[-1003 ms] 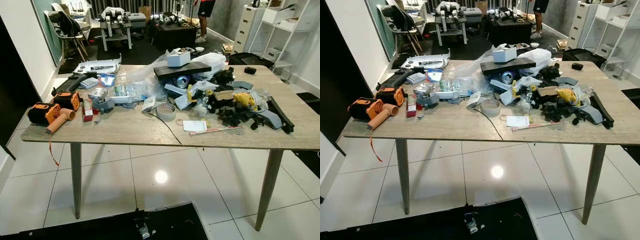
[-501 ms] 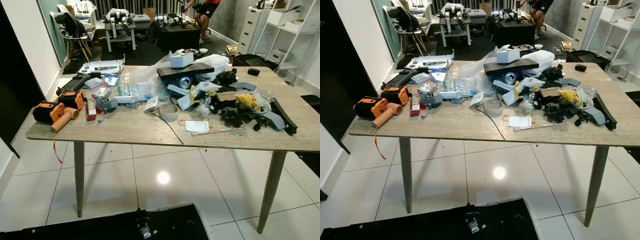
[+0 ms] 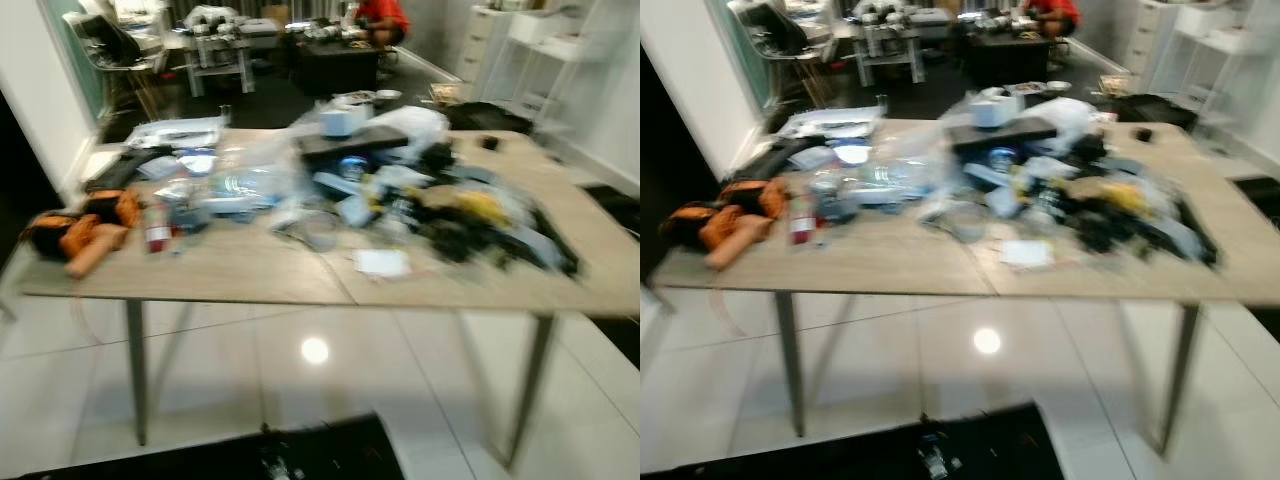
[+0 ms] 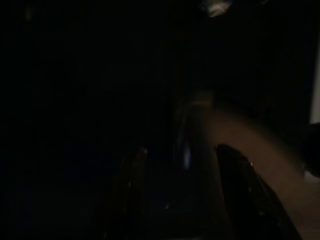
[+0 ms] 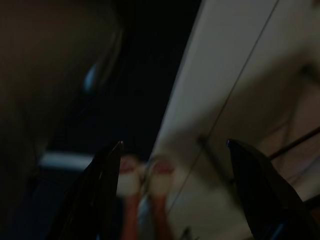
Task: Picking trash to rubbish bin
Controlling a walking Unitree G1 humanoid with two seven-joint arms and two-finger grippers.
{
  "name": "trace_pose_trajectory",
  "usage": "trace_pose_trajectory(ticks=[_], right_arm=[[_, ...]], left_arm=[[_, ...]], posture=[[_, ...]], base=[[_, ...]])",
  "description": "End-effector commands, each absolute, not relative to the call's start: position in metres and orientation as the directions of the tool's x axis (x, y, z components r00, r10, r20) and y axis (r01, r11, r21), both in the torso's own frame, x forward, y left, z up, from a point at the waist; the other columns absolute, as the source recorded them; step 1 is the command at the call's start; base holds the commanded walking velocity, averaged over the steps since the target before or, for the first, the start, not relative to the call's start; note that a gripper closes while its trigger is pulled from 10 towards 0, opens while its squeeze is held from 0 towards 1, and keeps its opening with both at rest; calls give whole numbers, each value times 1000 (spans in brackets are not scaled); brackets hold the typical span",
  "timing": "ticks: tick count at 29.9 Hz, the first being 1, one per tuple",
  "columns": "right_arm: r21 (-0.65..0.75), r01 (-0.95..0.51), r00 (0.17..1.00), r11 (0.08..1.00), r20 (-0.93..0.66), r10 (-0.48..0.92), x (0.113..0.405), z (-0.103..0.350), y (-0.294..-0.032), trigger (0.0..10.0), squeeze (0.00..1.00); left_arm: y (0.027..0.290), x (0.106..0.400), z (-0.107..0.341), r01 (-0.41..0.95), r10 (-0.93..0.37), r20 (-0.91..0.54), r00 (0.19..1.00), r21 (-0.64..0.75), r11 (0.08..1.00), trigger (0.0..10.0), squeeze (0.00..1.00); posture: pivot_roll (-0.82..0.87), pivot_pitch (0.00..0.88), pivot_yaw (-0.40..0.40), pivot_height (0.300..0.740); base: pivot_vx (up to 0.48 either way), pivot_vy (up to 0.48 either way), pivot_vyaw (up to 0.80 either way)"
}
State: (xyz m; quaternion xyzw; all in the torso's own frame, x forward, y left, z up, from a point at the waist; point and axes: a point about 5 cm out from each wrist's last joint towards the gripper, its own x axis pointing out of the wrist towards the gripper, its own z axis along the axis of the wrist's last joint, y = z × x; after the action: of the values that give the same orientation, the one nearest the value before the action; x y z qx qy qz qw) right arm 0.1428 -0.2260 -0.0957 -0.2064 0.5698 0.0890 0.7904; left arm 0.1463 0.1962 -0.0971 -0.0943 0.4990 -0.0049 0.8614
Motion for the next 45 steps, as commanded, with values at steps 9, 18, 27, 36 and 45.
trace_pose_trajectory(ticks=[9, 18, 27, 36, 45], right_arm=[[-197, -357, 379, 913, -924, -51, 145, -97, -213, 10000, 0], [-188, -246, 564, 951, -826, -17, 181, -76, -228, 10000, 0], [112, -387, 680, 915, -636, 366, 243, -29, -221, 10000, 0], [426, -882, 106, 200, -233, 967, 260, 47, -169, 10000, 0], [158, -957, 287, 241, 432, 855, 315, 180, -144, 10000, 0]], left_arm=[[198, 133, -102, -110, -104, -877, 468, -175, 978, 10000, 0], [198, 133, -101, -91, -113, -878, 465, -174, 980, 10000, 0], [198, 133, -101, -79, -118, -879, 463, -174, 982, 10000, 0], [194, 135, -101, -65, -135, -874, 467, -185, 981, 10000, 0], [193, 131, -103, -62, -144, -880, 453, -193, 979, 10000, 0]], posture=[[-127, 144, 47, 740], [-132, 148, 51, 740], [-147, 146, 53, 740], [-145, 141, 46, 740], [-139, 145, 44, 740]], base=[[39, 0, 0], [0, 0, 0], [0, 0, 0], [0, 0, 0], [0, 0, 0]])
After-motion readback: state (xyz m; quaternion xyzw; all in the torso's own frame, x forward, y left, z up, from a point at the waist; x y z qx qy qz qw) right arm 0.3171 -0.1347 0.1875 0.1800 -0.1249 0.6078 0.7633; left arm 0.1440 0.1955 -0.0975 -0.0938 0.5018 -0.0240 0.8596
